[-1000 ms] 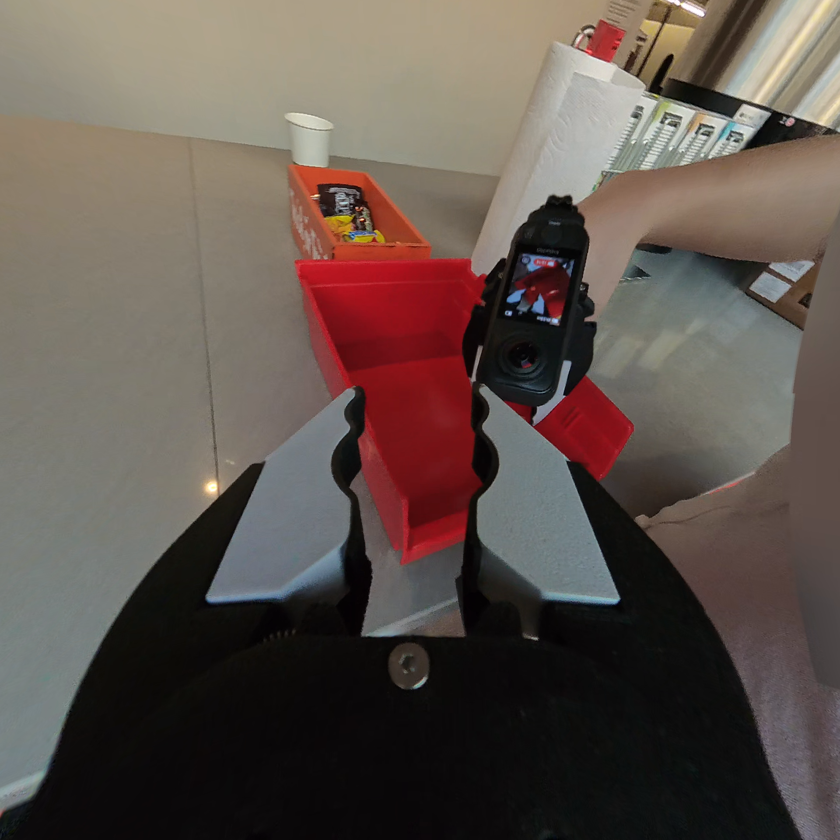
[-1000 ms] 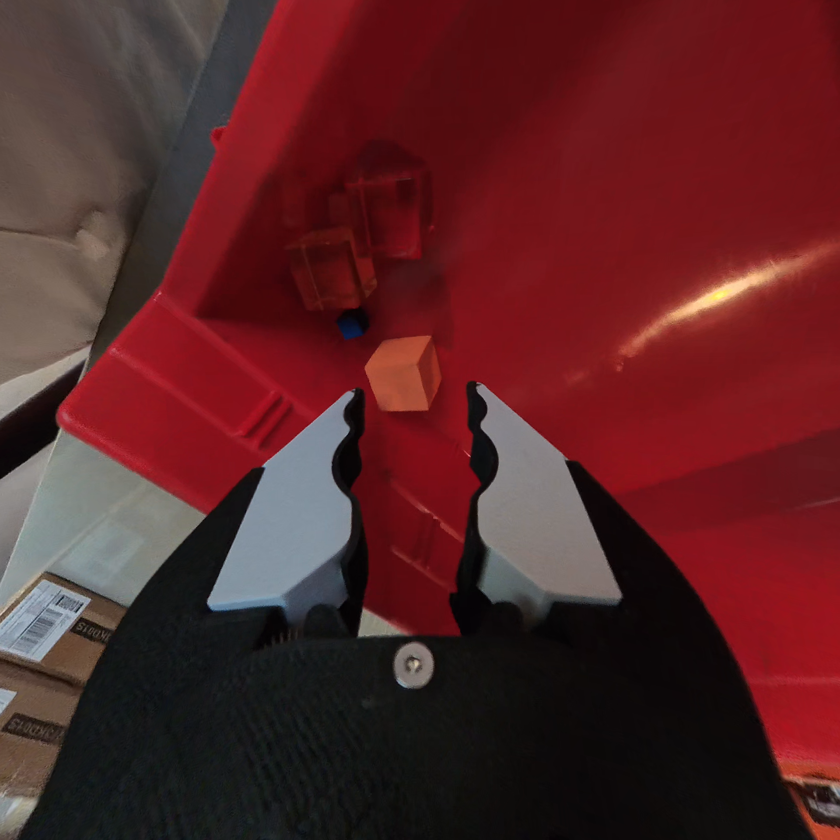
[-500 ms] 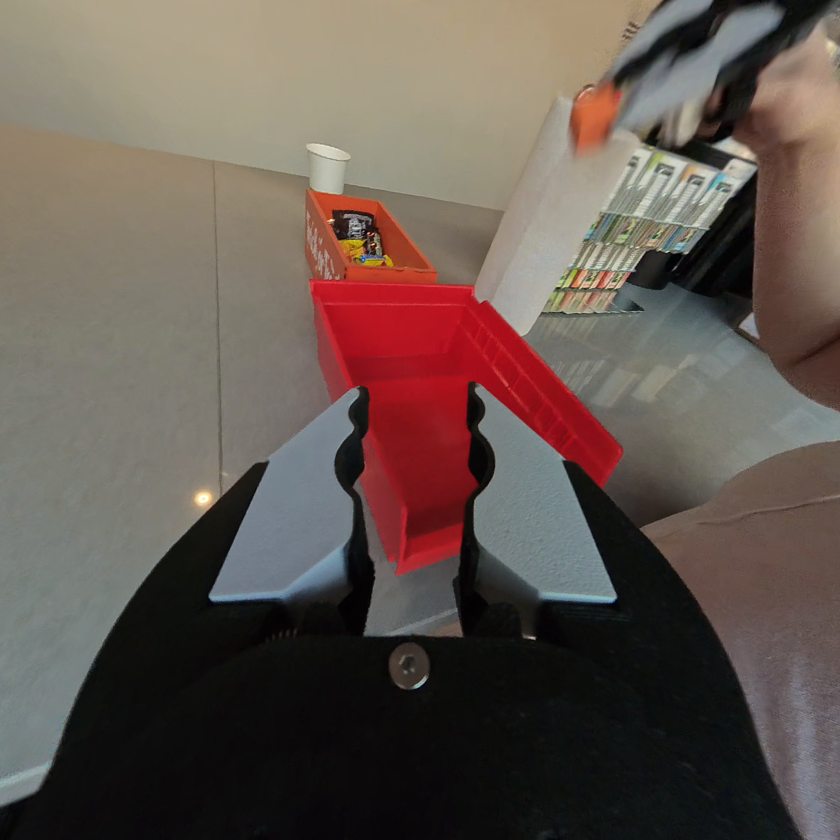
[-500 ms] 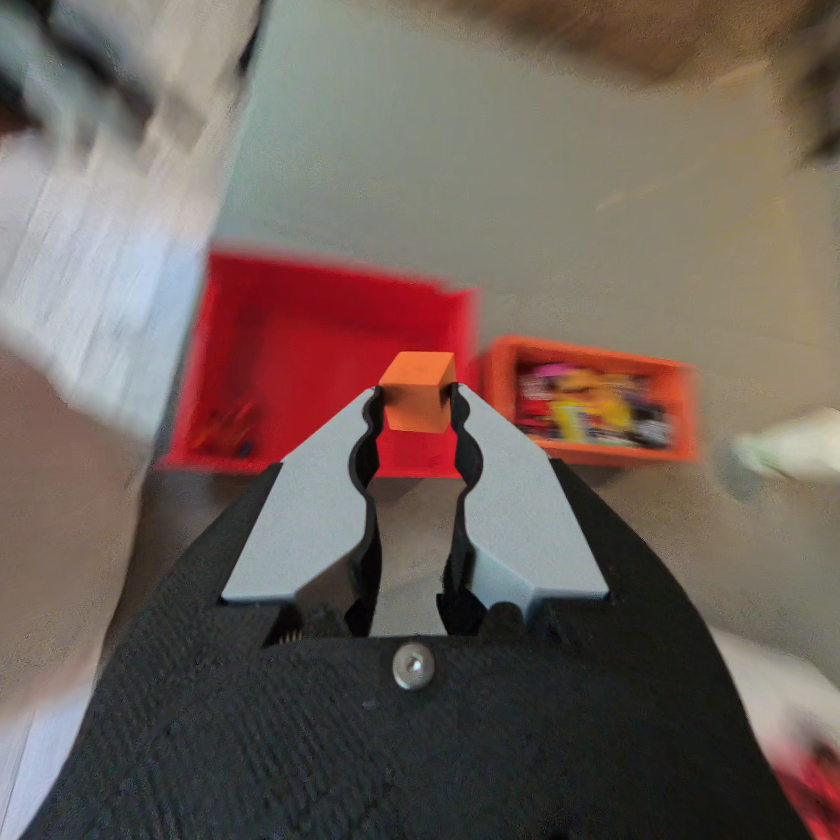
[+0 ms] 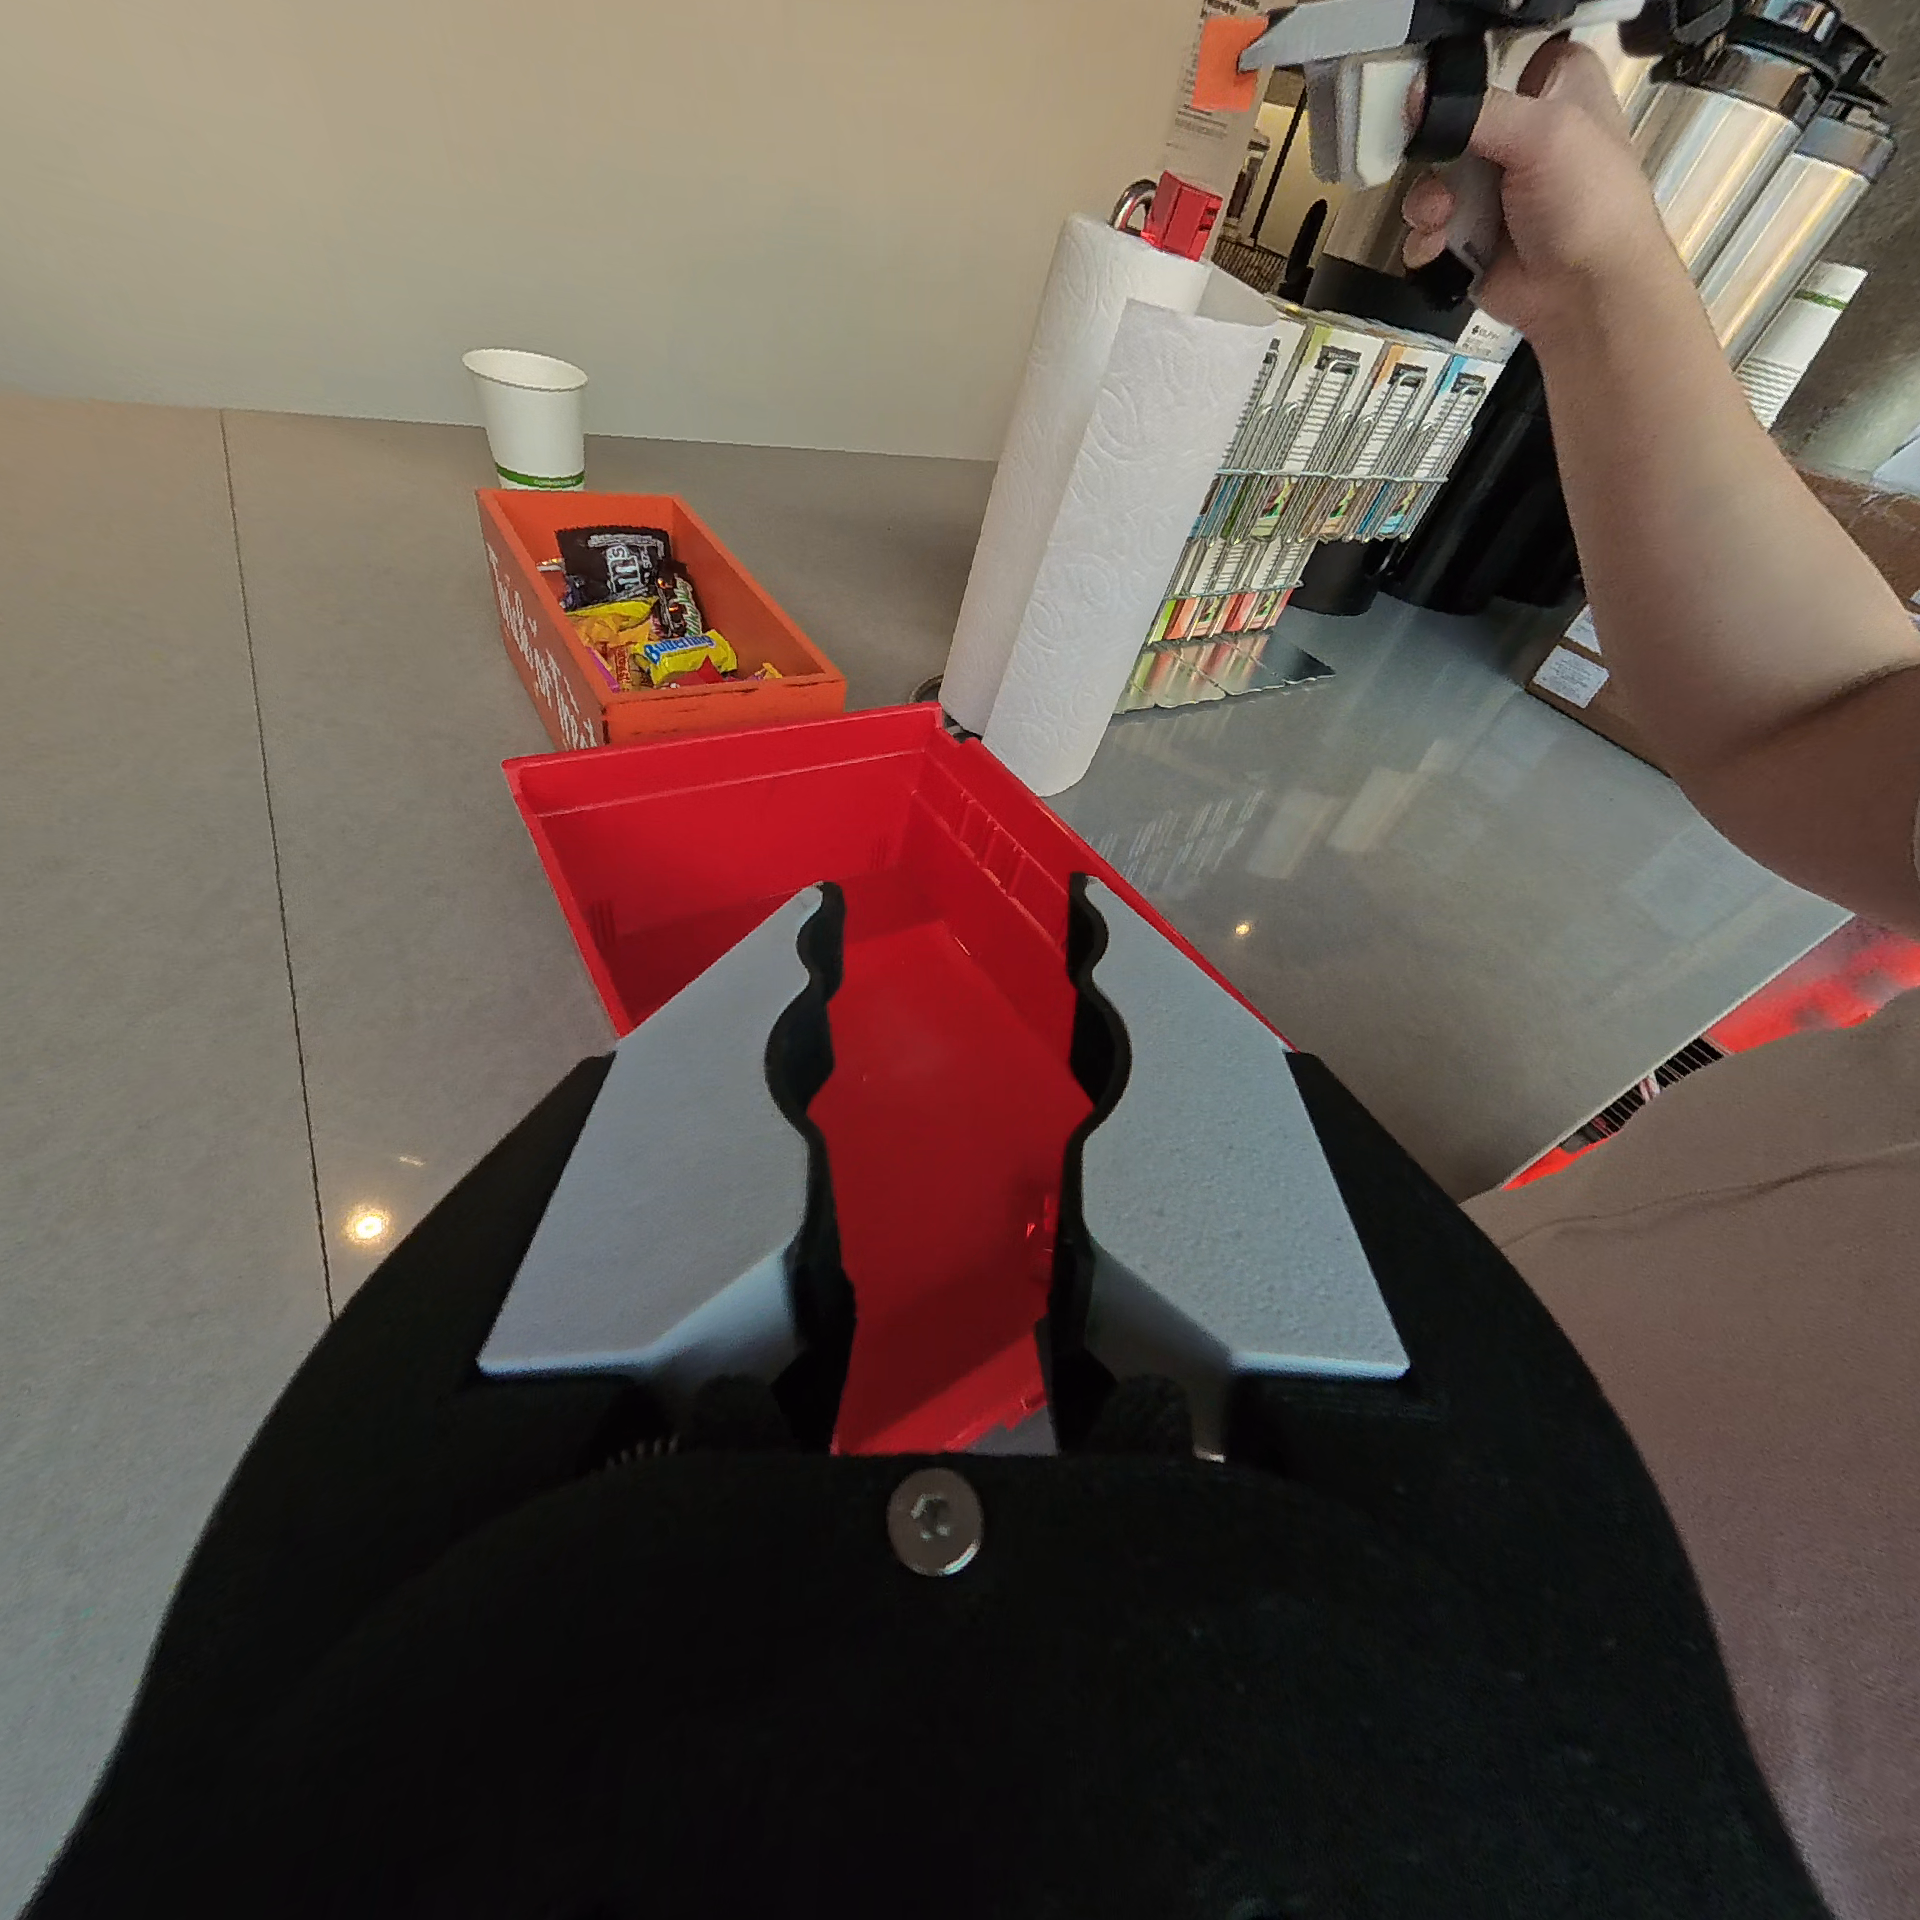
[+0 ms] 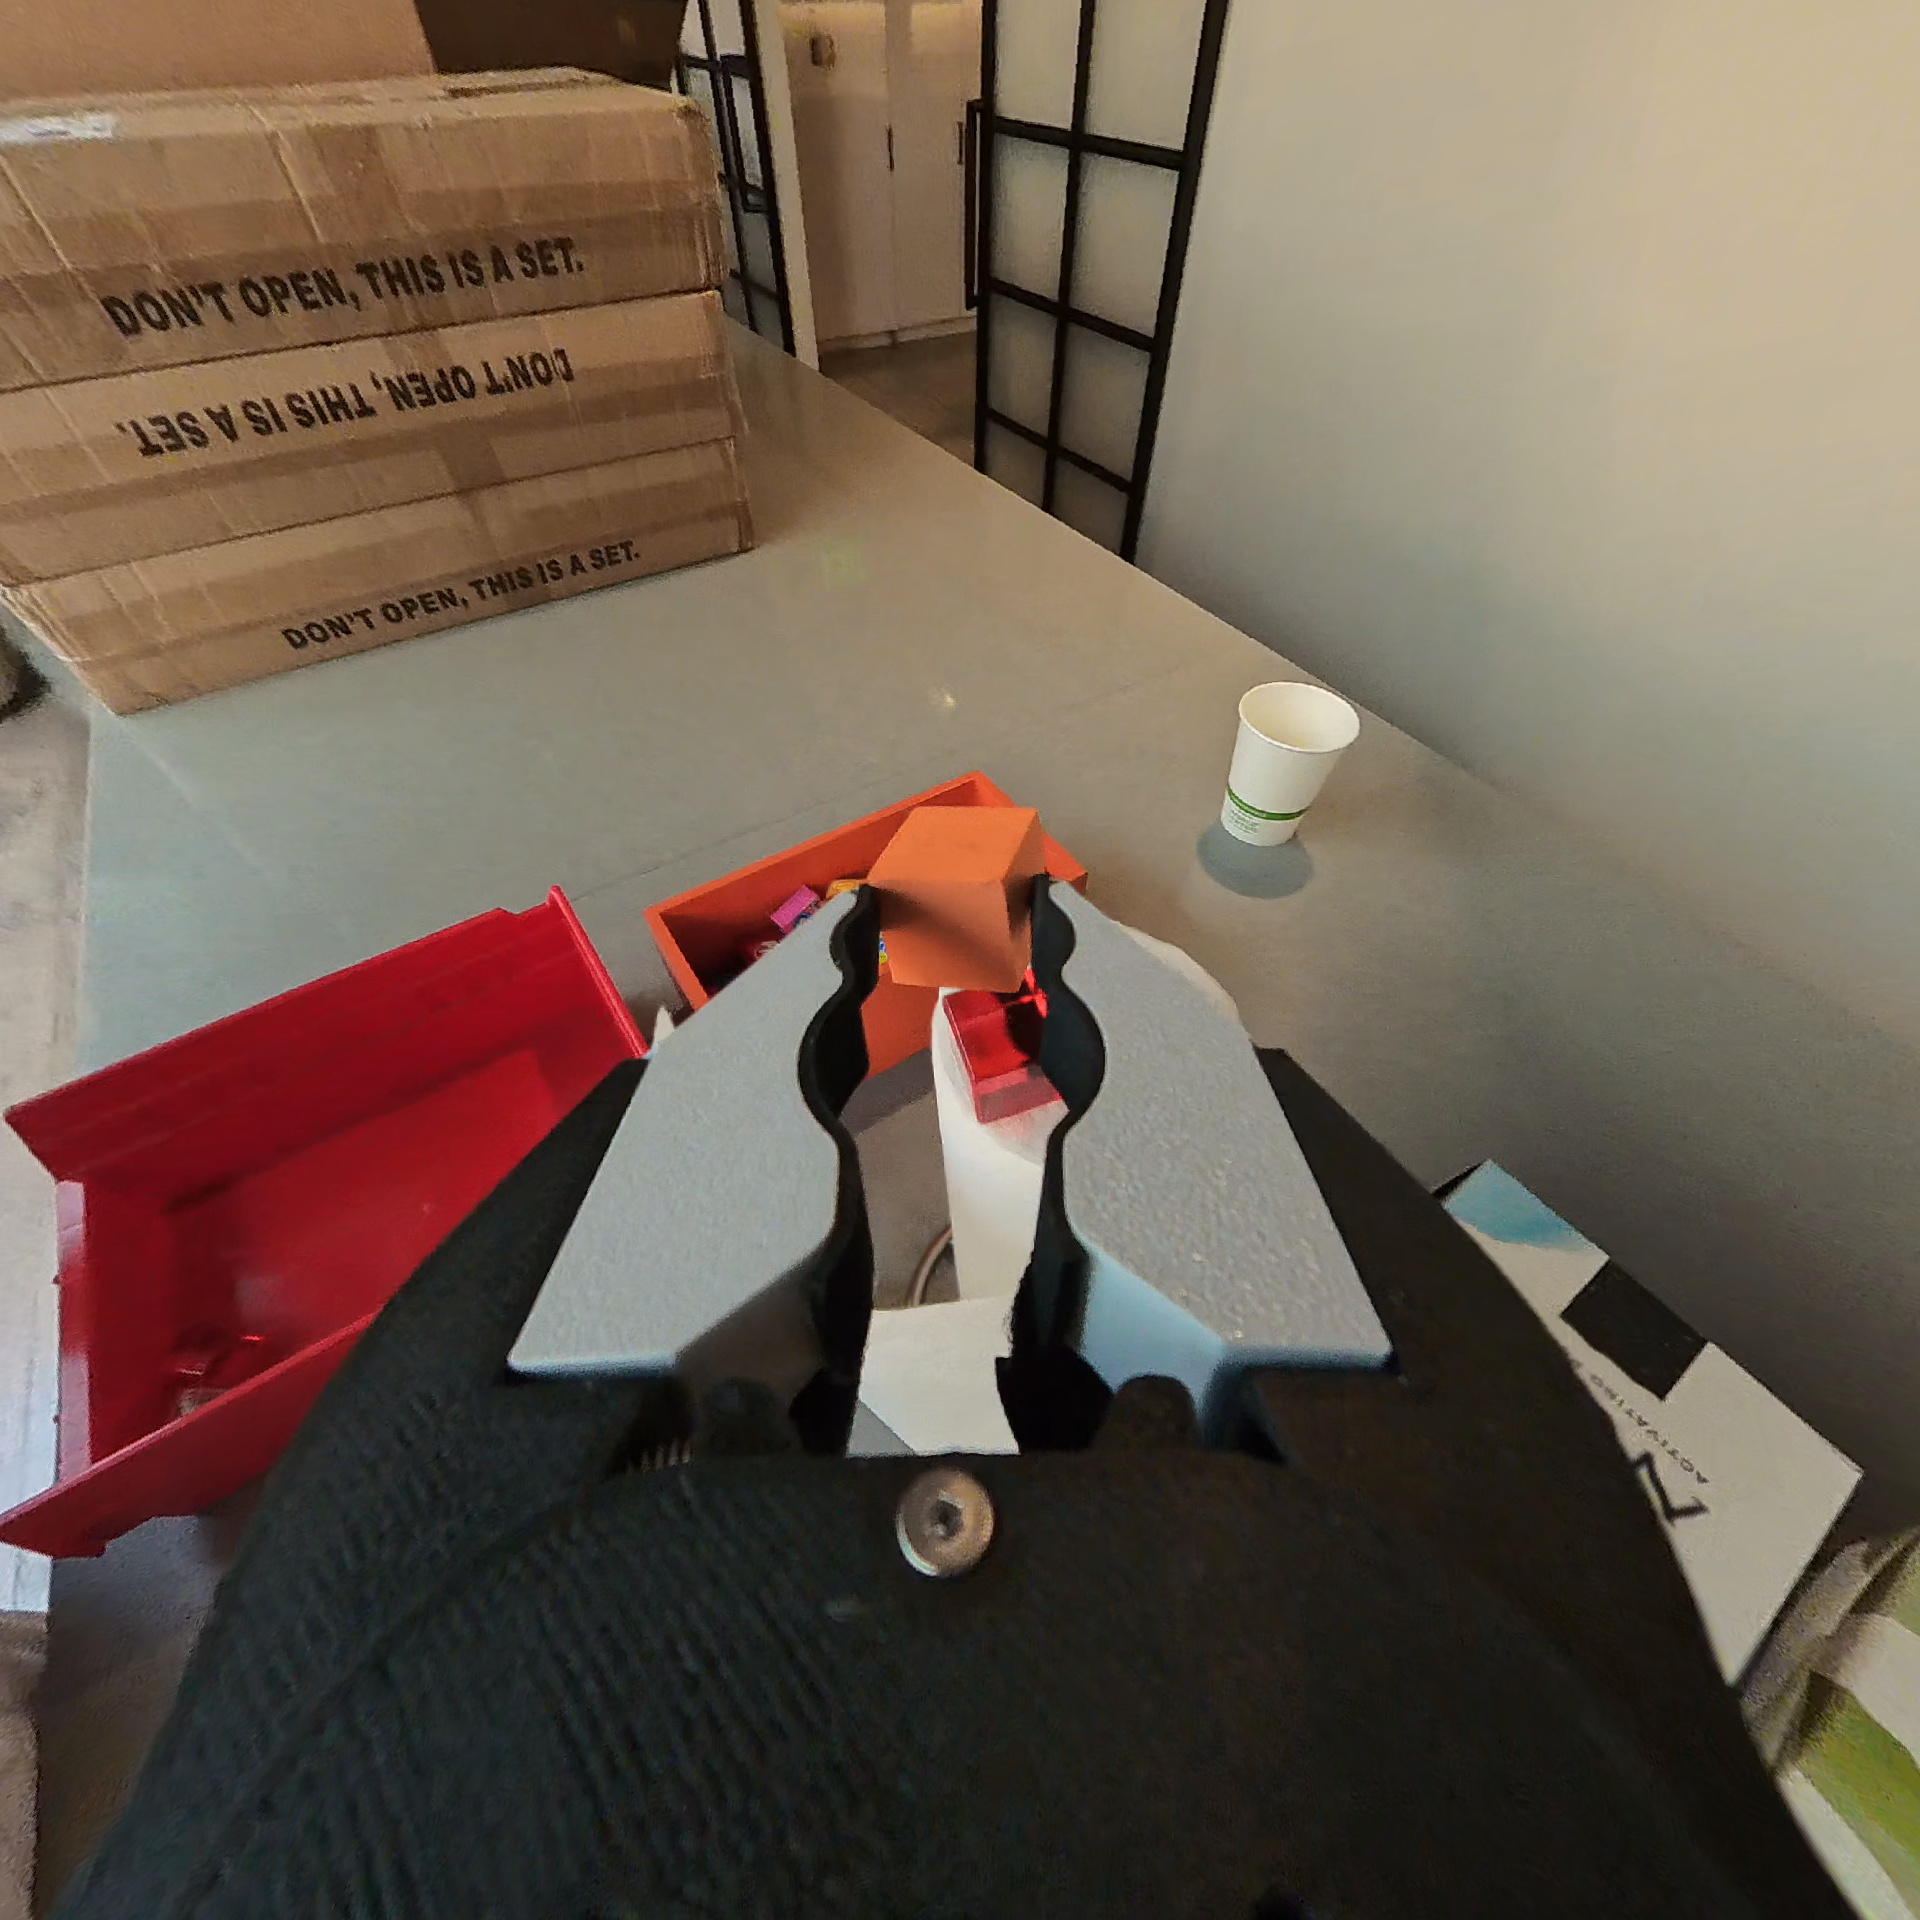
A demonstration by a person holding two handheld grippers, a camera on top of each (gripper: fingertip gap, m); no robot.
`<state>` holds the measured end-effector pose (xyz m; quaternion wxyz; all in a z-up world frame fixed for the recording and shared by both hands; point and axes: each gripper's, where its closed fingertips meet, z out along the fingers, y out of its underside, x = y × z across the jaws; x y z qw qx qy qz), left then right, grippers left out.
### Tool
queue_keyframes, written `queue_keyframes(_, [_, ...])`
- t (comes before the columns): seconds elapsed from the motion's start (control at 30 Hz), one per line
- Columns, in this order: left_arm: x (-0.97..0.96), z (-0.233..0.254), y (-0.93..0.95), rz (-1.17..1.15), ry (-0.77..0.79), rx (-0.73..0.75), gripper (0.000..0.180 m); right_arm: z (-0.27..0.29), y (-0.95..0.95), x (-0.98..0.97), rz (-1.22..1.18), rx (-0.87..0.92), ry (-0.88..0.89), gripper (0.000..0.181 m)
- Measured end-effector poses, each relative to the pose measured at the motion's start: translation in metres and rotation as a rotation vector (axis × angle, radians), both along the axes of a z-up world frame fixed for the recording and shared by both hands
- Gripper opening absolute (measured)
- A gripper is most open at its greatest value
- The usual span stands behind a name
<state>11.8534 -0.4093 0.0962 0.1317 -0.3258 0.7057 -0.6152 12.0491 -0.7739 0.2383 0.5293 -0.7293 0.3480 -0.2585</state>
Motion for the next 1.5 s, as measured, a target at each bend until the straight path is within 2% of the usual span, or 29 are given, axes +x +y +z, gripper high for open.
queue_keyframes(0.37, [-0.004, 0.0, 0.013, 0.027, 0.016, 0.004, 0.041, -0.016, -0.01, 0.01, 0.024, 0.151, -0.01, 0.027])
queue_keyframes(0.6, [-0.007, -0.007, 0.011, 0.025, 0.038, 0.023, 0.041, -0.024, -0.009, 0.008, 0.033, 0.141, 0.013, 0.028])
queue_keyframes(0.7, [-0.007, -0.007, 0.011, 0.027, 0.042, 0.019, 0.041, -0.026, -0.012, 0.008, 0.009, 0.087, 0.007, 0.038])
queue_keyframes(0.83, [-0.008, -0.008, 0.012, 0.032, 0.046, 0.019, 0.042, -0.022, -0.013, 0.004, -0.001, 0.067, -0.025, 0.04])
queue_keyframes(0.97, [-0.009, -0.009, 0.012, 0.038, 0.048, 0.023, 0.043, -0.013, -0.017, -0.001, -0.036, 0.054, -0.076, 0.045])
queue_keyframes(1.07, [-0.008, -0.01, 0.016, 0.053, 0.051, 0.026, 0.043, 0.007, -0.013, -0.026, -0.1, 0.02, -0.227, 0.048])
queue_keyframes(1.17, [-0.007, -0.012, 0.024, 0.086, 0.056, 0.029, 0.043, 0.015, 0.048, -0.08, 0.015, -0.049, -0.371, 0.035])
queue_keyframes(1.23, [-0.007, -0.013, 0.033, 0.124, 0.05, 0.042, 0.043, -0.017, 0.13, -0.121, 0.282, -0.1, -0.279, 0.035])
queue_keyframes(1.33, [-0.007, -0.021, 0.049, 0.179, 0.054, 0.066, 0.043, -0.113, 0.244, -0.19, 0.772, -0.251, 0.107, 0.037])
queue_keyframes(1.4, [-0.01, -0.026, 0.06, 0.208, 0.057, 0.063, 0.043, -0.182, 0.281, -0.213, 0.965, -0.514, 0.227, 0.028])
queue_keyframes(1.47, [-0.017, -0.026, 0.068, 0.217, 0.055, 0.033, 0.043, -0.242, 0.292, -0.208, 1.043, -0.819, 0.241, 0.032])
queue_keyframes(1.5, [-0.021, -0.026, 0.071, 0.213, 0.053, 0.015, 0.043, -0.263, 0.294, -0.215, 1.146, -0.907, 0.258, 0.035])
